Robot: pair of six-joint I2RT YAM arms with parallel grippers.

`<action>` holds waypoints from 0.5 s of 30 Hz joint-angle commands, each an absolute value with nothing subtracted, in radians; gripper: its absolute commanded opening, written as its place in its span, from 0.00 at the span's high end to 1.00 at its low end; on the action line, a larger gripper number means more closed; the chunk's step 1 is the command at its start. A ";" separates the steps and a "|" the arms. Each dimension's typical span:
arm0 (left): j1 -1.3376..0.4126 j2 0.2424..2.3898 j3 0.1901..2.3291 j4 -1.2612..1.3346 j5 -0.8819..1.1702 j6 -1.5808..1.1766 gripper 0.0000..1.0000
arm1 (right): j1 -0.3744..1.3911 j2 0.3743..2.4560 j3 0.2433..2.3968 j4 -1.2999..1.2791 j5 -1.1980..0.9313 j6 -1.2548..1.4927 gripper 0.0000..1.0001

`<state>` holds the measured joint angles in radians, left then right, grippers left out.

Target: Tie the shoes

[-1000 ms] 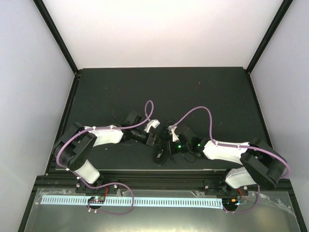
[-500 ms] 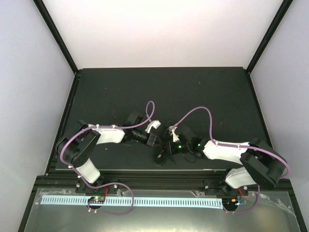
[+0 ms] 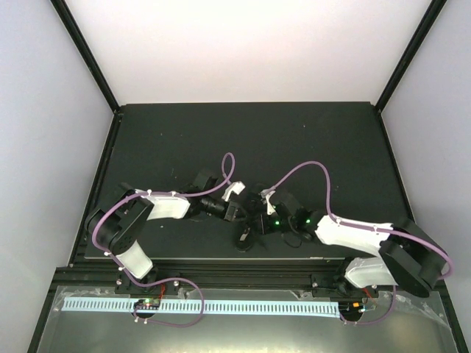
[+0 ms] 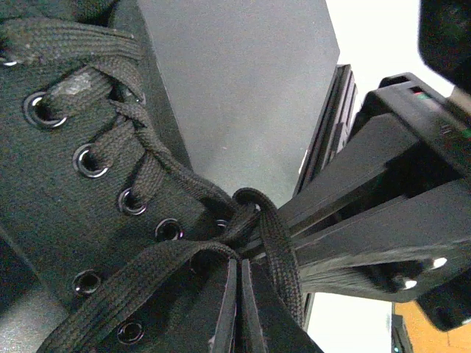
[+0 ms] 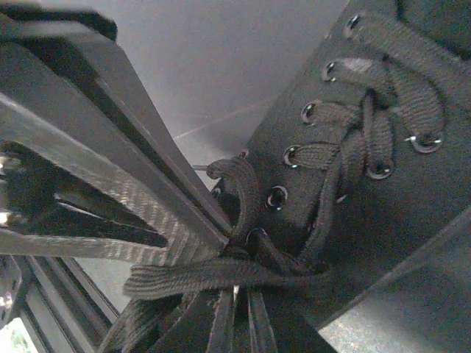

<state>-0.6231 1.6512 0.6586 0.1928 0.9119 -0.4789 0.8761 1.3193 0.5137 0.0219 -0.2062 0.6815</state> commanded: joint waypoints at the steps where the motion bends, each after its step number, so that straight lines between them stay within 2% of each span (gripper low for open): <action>1: -0.631 1.630 0.640 0.254 0.907 -0.504 0.98 | 0.878 1.225 0.512 -0.065 -0.102 0.675 0.88; 7: -0.632 1.615 0.631 0.256 0.893 -0.508 0.99 | 0.879 1.114 0.508 -0.145 -0.070 0.682 0.68; 15: -0.631 1.592 0.606 0.280 0.880 -0.525 0.98 | 0.948 1.126 0.528 -0.106 -0.111 0.747 0.62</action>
<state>-0.6239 1.6184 0.6132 0.2367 0.8902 -0.5144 0.9051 1.1091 0.5117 -0.1192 -0.1101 0.7071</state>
